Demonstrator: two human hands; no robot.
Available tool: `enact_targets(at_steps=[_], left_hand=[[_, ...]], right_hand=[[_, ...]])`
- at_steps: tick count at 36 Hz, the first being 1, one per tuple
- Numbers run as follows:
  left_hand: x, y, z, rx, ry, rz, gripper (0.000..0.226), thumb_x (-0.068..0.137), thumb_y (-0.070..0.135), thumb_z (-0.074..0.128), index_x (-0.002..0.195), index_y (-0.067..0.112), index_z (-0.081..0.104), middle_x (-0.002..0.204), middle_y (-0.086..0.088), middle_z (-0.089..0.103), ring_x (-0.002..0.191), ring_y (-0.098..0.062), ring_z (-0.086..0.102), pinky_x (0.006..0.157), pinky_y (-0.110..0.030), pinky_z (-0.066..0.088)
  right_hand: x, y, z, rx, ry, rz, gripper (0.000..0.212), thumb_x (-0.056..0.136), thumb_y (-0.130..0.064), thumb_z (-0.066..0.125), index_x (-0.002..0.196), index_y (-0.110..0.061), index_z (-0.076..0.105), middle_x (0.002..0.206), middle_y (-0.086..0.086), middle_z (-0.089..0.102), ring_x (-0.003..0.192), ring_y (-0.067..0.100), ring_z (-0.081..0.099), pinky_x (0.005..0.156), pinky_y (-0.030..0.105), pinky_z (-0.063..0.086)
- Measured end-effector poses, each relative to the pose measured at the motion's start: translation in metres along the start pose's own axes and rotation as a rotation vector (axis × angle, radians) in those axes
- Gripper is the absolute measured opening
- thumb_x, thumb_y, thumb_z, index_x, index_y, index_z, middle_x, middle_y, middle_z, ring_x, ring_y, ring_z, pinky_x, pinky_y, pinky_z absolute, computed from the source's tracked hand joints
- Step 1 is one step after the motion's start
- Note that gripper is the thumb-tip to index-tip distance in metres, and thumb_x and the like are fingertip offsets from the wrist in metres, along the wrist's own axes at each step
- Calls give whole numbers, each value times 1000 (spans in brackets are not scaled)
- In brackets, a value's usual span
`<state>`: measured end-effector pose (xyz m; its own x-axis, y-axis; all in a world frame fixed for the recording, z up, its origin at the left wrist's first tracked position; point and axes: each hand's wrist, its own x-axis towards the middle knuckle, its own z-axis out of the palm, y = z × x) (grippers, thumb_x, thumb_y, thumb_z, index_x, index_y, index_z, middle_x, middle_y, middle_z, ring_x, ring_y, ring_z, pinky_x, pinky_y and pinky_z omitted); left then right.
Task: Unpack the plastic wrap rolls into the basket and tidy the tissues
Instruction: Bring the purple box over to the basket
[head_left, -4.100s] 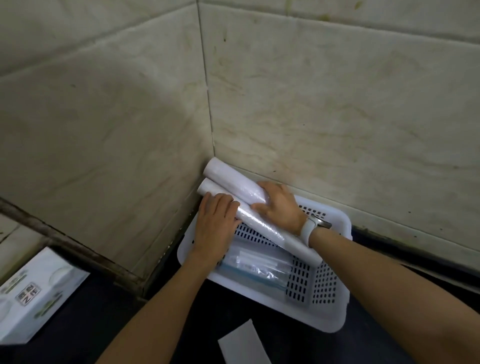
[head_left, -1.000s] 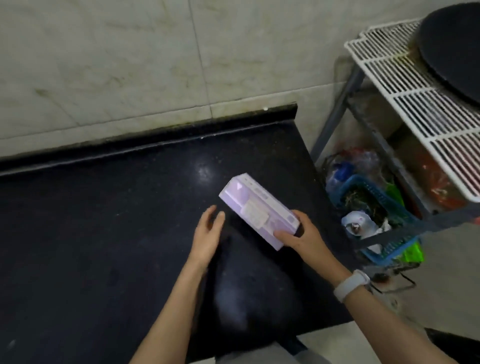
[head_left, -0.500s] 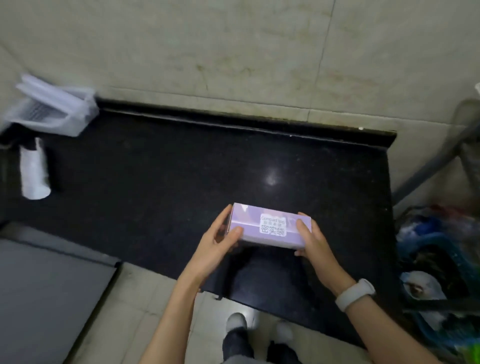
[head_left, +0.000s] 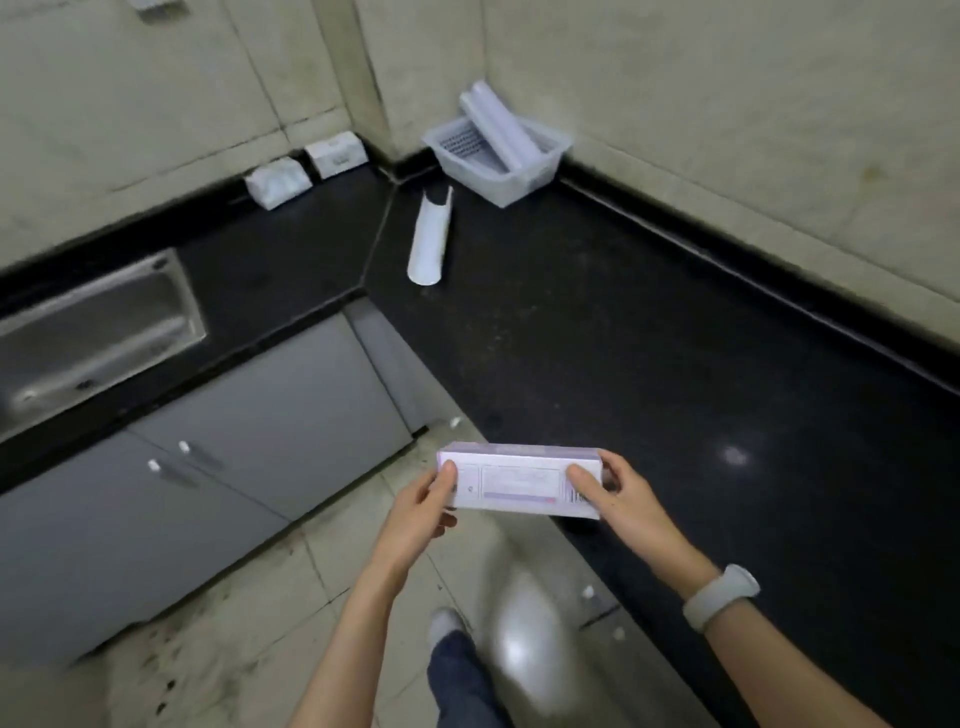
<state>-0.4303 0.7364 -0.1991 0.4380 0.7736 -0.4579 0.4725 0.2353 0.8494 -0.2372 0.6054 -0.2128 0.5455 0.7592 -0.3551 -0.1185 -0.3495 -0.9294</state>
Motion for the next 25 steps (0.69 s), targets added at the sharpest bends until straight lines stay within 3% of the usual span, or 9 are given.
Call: enact_targets(at_steps=[3, 5, 8, 12, 15, 20, 23, 25], left_hand=[[33, -1, -49, -18, 41, 14, 36, 89, 49, 51, 116, 27, 60, 111, 7, 64, 94, -12, 61, 78, -26, 49], [56, 5, -83, -35, 64, 54, 38, 89, 44, 54, 121, 23, 57, 124, 2, 60, 105, -13, 58, 88, -30, 48], [87, 19, -132, -71, 116, 107, 53, 88, 39, 57, 135, 20, 43, 138, 5, 45, 119, -13, 49, 101, -32, 41], [122, 41, -187, -130, 68, 80, 85, 77, 58, 57, 147, 24, 23, 134, 8, 42, 119, -9, 45, 100, -29, 37], [151, 54, -210, -193, -19, 34, 110, 60, 70, 58, 149, 24, 12, 136, 4, 47, 125, -14, 47, 110, -39, 34], [213, 68, -226, -353, 34, 35, 88, 76, 49, 66, 146, 22, 20, 127, 2, 59, 115, -16, 58, 104, -41, 41], [249, 79, -229, -417, -27, 48, 62, 79, 38, 68, 132, 22, 41, 116, 0, 66, 93, -10, 69, 76, -26, 55], [272, 89, -231, -338, -50, 101, 40, 78, 34, 70, 115, 29, 54, 116, -2, 67, 89, -8, 70, 69, -21, 54]], right_hand=[[40, -20, 47, 51, 0, 72, 27, 88, -38, 56, 105, -18, 61, 93, -7, 67, 75, -2, 62, 60, 8, 47], [65, -33, 78, 113, -39, 160, 31, 88, -43, 53, 101, -17, 64, 91, -2, 68, 77, 10, 64, 63, 20, 50], [101, -51, 123, 204, -90, 223, 43, 88, -46, 52, 99, -8, 67, 81, 6, 64, 71, 20, 54, 62, 30, 42], [139, -71, 178, 386, -227, 286, 42, 80, -46, 60, 100, -10, 66, 70, 1, 69, 59, 16, 60, 53, 24, 46], [162, -82, 215, 366, -357, 295, 47, 68, -43, 66, 100, -9, 60, 66, 2, 69, 56, 14, 63, 48, 21, 47], [201, -99, 253, 47, -490, 257, 50, 65, -41, 71, 107, -18, 56, 100, -2, 70, 84, 9, 69, 63, 21, 54], [227, -113, 262, -109, -537, 207, 44, 75, -33, 71, 112, -23, 51, 112, -6, 64, 97, 7, 65, 78, 24, 55], [249, -124, 266, -180, -582, 167, 49, 77, -30, 71, 120, -22, 49, 120, -6, 61, 107, 6, 60, 87, 24, 52]])
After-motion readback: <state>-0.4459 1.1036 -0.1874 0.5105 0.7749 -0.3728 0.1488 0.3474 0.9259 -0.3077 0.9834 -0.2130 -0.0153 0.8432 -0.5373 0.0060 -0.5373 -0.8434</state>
